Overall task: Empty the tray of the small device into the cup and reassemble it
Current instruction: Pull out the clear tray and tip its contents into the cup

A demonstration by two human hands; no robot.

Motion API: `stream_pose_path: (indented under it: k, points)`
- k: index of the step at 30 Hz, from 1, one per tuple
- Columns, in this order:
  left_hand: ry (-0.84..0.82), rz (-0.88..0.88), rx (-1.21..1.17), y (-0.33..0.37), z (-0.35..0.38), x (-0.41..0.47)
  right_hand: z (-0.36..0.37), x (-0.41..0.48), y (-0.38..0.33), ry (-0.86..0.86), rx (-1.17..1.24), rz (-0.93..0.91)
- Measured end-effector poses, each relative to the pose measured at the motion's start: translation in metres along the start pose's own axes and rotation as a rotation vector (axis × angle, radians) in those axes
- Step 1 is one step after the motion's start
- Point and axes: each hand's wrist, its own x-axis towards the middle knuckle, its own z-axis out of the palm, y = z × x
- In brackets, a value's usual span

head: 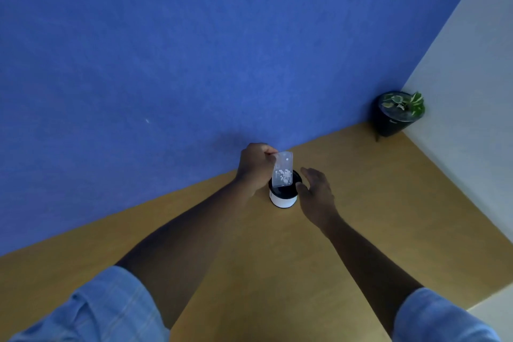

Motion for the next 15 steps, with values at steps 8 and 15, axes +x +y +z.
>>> stream_pose_path:
  k: [8,15]
  points:
    - [0.006,0.15,0.098,-0.003,0.008,-0.004,0.001,0.001,0.006,-0.085,-0.043,0.016]
    - [0.008,0.262,0.163,-0.007,0.009,-0.014,0.002,0.004,0.008,-0.103,-0.019,0.007]
